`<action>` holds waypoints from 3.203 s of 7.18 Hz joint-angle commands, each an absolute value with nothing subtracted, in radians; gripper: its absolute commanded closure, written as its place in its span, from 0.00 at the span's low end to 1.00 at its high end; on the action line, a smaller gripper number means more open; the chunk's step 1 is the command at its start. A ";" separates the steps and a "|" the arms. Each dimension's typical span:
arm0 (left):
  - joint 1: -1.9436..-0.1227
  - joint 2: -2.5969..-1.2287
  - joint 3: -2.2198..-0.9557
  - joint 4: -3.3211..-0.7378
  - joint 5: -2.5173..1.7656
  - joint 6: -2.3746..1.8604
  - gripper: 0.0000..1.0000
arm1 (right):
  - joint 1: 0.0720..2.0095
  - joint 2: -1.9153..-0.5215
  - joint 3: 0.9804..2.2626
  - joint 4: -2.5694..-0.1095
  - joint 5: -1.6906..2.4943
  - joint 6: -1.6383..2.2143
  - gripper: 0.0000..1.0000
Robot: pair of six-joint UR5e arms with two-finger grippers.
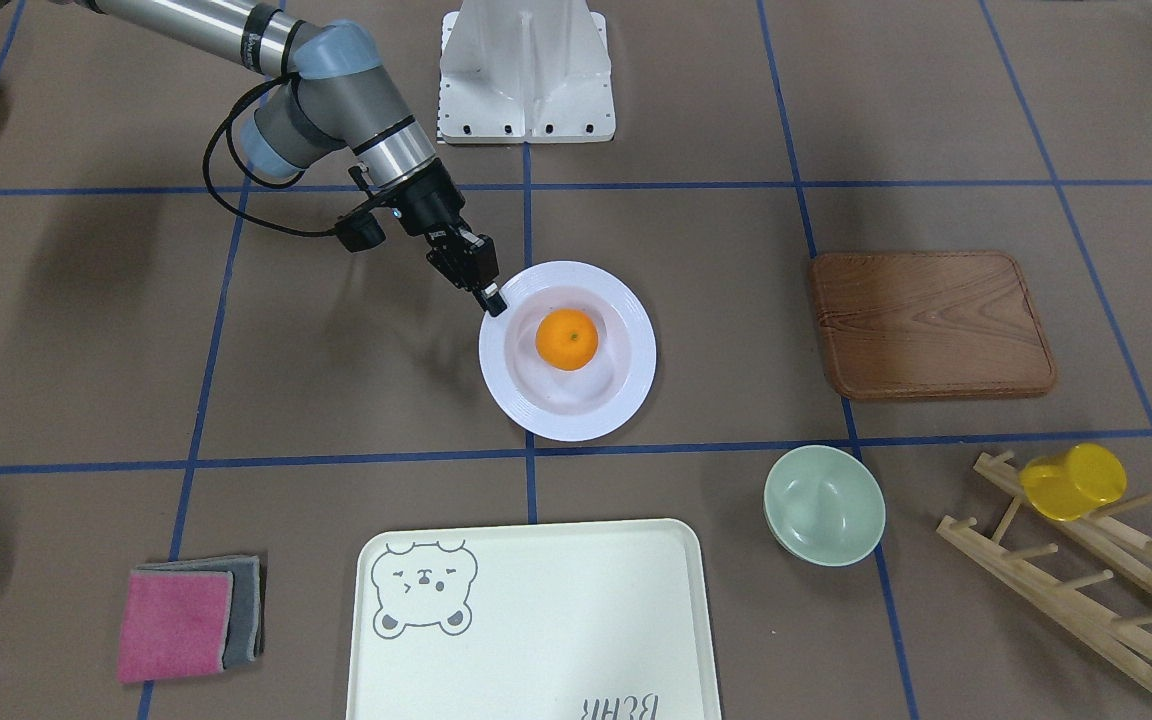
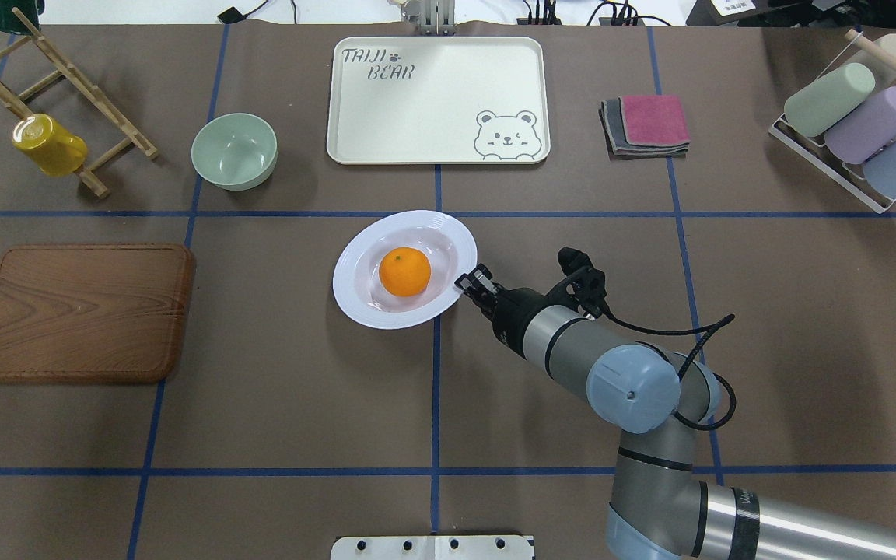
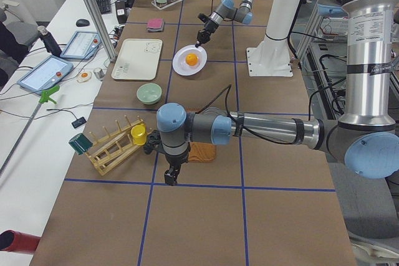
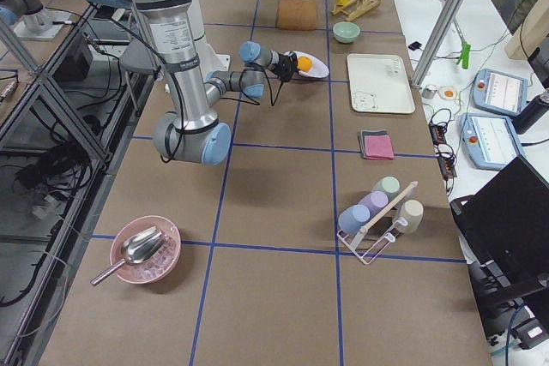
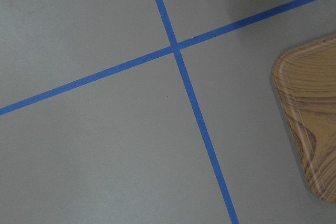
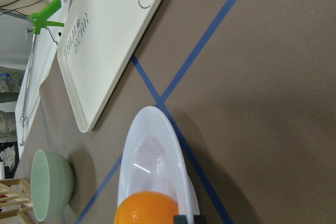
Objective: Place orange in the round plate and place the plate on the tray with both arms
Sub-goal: 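Tilt and lift the plate rim with the right gripper, then slide the plate with the orange onto the cream bear tray with the right gripper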
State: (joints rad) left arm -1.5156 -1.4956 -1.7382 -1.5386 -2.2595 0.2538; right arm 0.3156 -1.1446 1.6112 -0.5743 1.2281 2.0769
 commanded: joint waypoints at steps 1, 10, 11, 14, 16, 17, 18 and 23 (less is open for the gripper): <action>-1.516 -1.496 -1.740 -1.539 -2.260 0.253 0.02 | 0.318 -1.158 1.609 -0.512 1.183 2.080 1.00; -1.516 -1.496 -1.741 -1.539 -2.260 0.247 0.02 | 0.328 -1.147 1.543 -0.456 1.106 2.151 1.00; -1.516 -1.496 -1.743 -1.539 -2.260 0.247 0.02 | 0.330 -1.158 1.536 -0.343 1.101 2.148 1.00; -1.516 -1.496 -1.744 -1.539 -2.260 0.247 0.02 | 0.351 -1.149 1.543 -0.328 1.059 2.143 1.00; -1.516 -1.496 -1.744 -1.539 -2.260 0.247 0.02 | 0.437 -1.112 1.526 -0.432 1.058 2.154 1.00; -1.516 -1.496 -1.744 -1.539 -2.260 0.247 0.02 | 0.472 -1.047 1.490 -0.530 1.061 2.157 1.00; -1.516 -1.496 -1.744 -1.539 -2.260 0.247 0.02 | 0.509 -0.972 1.403 -0.578 1.066 2.186 1.00; -1.516 -1.497 -1.750 -1.539 -2.260 0.233 0.02 | 0.568 -0.674 0.965 -0.600 1.062 2.330 1.00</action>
